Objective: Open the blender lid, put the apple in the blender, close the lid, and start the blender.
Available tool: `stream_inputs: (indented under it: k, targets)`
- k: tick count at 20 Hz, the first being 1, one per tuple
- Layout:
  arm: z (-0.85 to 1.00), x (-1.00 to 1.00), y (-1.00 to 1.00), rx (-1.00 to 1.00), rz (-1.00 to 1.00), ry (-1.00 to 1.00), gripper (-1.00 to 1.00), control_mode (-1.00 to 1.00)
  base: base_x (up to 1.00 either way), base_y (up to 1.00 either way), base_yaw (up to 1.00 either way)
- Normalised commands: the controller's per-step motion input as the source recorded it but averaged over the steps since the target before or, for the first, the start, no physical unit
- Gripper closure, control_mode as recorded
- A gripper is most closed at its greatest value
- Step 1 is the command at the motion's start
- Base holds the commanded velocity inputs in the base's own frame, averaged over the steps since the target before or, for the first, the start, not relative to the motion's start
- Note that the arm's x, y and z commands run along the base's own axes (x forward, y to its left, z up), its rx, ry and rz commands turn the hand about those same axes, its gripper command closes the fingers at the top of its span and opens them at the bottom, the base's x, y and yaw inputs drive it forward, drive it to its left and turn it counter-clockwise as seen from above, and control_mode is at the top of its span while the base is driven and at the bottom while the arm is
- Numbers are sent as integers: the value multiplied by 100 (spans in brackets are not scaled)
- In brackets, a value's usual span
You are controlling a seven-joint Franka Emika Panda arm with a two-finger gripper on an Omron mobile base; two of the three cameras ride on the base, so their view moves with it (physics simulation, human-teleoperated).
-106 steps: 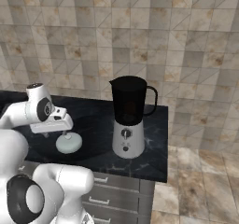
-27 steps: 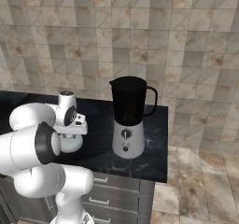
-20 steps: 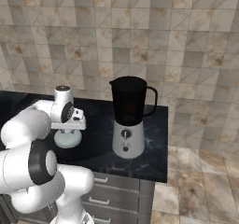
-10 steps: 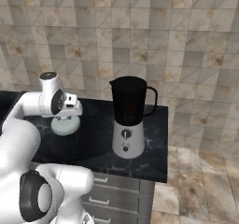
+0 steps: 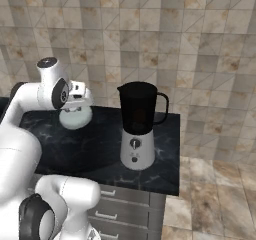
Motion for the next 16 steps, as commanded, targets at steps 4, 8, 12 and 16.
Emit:
stream_inputs:
  k: [4, 8, 12, 16]
  targets:
    - [100, 0, -44, -2, -1, -6, 100, -100, 0, 0, 0]
    - [100, 0, -45, -2, -1, -10, 100, -100, 0, 0, 0]
    - [98, -1, -55, -2, -1, -13, 100, -100, 0, 0, 0]
    - [89, 0, -51, -1, -2, -12, 100, -100, 0, 0, 0]
